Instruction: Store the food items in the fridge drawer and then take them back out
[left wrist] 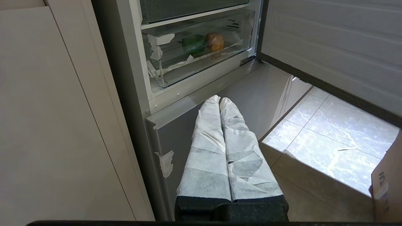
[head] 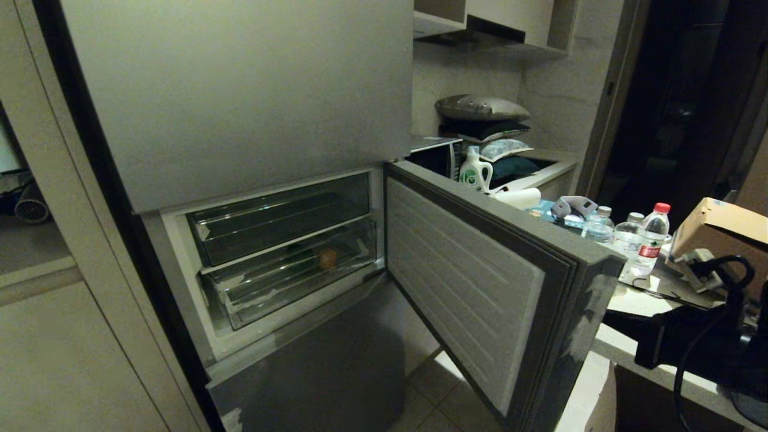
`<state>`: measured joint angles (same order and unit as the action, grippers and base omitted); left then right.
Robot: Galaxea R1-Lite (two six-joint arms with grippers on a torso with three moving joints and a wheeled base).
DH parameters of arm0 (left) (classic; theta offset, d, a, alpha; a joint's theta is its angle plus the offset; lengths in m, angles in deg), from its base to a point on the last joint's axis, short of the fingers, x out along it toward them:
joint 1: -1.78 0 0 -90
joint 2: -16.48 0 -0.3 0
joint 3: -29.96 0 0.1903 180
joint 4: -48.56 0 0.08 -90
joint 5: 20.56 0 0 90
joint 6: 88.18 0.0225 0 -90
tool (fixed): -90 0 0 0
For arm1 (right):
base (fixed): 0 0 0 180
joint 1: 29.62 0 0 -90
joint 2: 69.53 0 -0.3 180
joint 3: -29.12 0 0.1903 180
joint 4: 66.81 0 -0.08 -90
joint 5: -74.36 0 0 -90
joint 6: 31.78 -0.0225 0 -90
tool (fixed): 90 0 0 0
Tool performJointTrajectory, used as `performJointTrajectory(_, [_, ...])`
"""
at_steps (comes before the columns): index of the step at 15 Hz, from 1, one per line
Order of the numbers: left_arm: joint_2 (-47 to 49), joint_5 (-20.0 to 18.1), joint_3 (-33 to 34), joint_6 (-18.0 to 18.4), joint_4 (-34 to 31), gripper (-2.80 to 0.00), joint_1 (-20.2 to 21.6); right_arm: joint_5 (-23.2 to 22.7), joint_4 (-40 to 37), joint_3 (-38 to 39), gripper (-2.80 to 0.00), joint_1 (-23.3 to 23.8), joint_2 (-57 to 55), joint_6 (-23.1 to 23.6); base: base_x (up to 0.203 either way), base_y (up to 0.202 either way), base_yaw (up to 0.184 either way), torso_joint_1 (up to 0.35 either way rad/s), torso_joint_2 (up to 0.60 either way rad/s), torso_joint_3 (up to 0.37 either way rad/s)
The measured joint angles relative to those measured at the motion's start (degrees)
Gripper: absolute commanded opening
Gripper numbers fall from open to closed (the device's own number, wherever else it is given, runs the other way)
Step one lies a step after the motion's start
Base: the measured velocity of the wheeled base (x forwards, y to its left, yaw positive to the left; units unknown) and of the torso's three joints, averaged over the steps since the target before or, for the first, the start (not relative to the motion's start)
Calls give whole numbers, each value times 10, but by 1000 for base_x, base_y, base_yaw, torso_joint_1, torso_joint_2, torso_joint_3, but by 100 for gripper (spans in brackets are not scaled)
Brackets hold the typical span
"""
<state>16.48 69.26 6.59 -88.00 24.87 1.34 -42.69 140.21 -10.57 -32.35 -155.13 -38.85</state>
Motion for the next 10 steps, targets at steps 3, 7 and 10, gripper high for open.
performJointTrajectory(3, [0,0,0,0,0,-280,0,35,1,-24,-280,-82,-8,-4,0,0,0,0,0,0])
performJointTrajectory(7, [0,0,0,0,0,-280,0,50,42,-56,-280,-181,-59,-8,0,0,0,0,0,0])
performJointTrajectory(10, [0,0,0,0,0,-280,0,95,84,-105,-280,-242,-124,-12,0,0,0,0,0,0])
